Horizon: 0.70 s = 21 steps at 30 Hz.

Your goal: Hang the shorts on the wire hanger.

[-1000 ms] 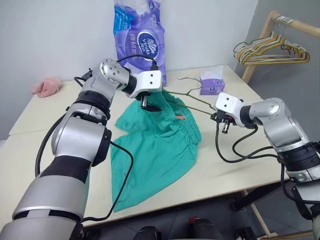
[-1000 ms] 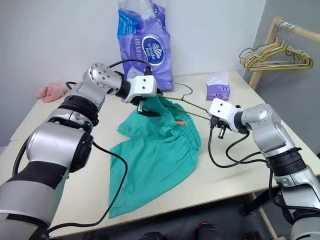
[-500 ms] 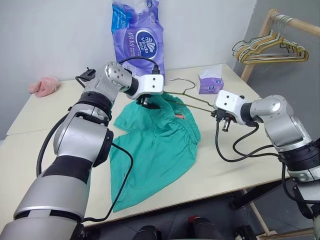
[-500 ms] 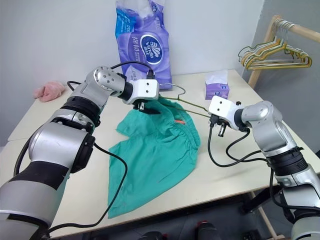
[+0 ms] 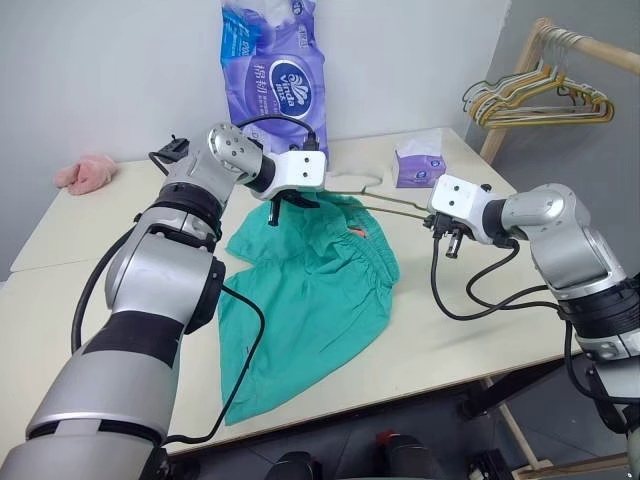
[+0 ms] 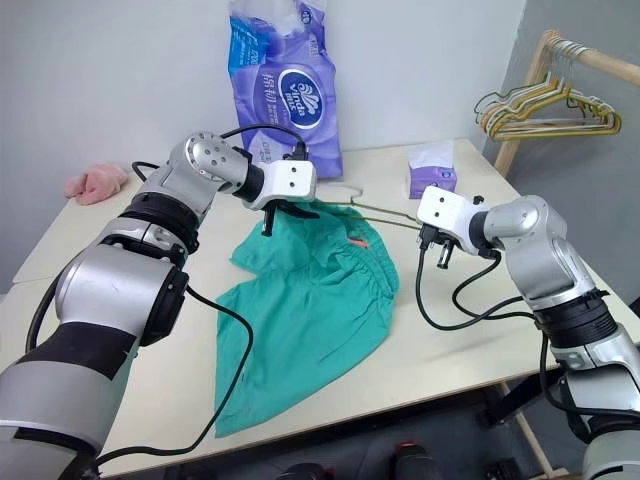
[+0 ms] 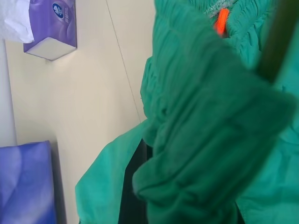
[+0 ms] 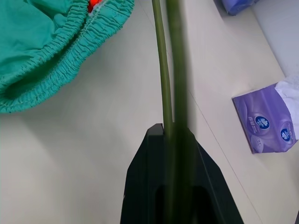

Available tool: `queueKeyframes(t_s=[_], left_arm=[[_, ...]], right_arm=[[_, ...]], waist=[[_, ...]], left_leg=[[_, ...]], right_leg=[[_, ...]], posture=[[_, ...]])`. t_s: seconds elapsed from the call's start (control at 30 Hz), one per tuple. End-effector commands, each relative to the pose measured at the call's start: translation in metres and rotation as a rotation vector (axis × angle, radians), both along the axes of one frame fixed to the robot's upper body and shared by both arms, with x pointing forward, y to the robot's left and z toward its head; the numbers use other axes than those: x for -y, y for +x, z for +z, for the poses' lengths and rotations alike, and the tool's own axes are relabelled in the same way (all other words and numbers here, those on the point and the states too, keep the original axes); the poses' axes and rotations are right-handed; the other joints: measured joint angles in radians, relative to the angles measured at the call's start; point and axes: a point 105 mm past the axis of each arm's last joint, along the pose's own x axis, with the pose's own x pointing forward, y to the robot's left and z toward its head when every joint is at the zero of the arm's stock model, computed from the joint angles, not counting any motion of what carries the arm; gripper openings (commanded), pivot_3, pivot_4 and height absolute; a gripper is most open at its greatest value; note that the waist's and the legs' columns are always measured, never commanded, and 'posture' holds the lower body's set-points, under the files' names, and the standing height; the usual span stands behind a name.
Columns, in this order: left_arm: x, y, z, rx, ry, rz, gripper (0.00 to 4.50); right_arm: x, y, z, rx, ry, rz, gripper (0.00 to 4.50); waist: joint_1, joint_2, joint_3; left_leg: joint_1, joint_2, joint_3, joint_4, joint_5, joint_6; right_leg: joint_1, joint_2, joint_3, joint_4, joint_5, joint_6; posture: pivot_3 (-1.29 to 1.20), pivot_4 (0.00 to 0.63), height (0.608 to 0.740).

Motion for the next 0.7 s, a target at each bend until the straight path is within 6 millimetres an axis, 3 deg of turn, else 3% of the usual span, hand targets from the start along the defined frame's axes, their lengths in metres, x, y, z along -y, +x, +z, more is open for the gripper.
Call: queueKeyframes(t_s=[0.03, 0.07, 0.2, 0.5, 0.53, 0.7], left_arm=[[0.006, 0.003, 0.017, 0.048, -0.091, 0.003, 0.03], [0.007, 0.002, 0.017, 0.048, -0.095, -0.003, 0.03], [0.009, 0.003, 0.02, 0.064, -0.108, -0.004, 0.0], [-0.014, 0.008, 0.011, 0.066, -0.146, 0.088, 0.0], [-0.02, 0.008, 0.008, 0.063, -0.152, 0.108, 0.0], [-0.049, 0.007, -0.003, 0.044, -0.162, 0.186, 0.0]], right_arm=[[-0.012, -0.004, 0.021, 0.067, 0.008, 0.061, 0.0], [-0.012, -0.005, 0.021, 0.059, 0.008, 0.067, 0.0], [-0.009, -0.007, 0.019, 0.037, 0.002, 0.07, 1.03], [0.005, -0.032, 0.022, -0.005, 0.034, 0.029, 4.26], [0.008, -0.039, 0.023, -0.014, 0.046, 0.014, 4.46], [0.01, -0.065, 0.032, -0.042, 0.106, -0.029, 4.46]], waist=[[0.0, 0.0, 0.0], [0.0, 0.0, 0.0], [-0.001, 0.0, 0.0], [-0.001, -0.001, -0.001], [-0.001, -0.001, -0.001], [-0.007, -0.002, -0.002]], left_leg=[[0.0, 0.0, 0.0, 0.0, 0.0, 0.0], [0.0, 0.0, 0.0, 0.0, 0.0, 0.0], [0.0, 0.0, 0.0, 0.0, 0.0, 0.0], [-0.001, 0.0, 0.0, 0.001, 0.0, 0.0], [-0.001, 0.0, 0.0, 0.001, 0.0, 0.0], [-0.001, 0.0, -0.001, 0.001, 0.0, 0.0]], right_leg=[[0.0, 0.0, 0.0, 0.0, 0.0, 0.0], [0.0, 0.0, 0.0, 0.0, 0.0, 0.0], [0.0, 0.0, 0.0, 0.0, 0.0, 0.0], [0.0, 0.0, 0.0, 0.0, 0.0, 0.0], [0.0, 0.0, 0.0, 0.0, 0.0, 0.0], [-0.001, 0.0, 0.0, 0.002, 0.0, 0.0]], posture=[[-0.11, 0.0, 0.74], [-0.11, 0.0, 0.74], [-0.1, 0.0, 0.74], [-0.11, 0.0, 0.74], [-0.11, 0.0, 0.74], [-0.12, 0.0, 0.74]])
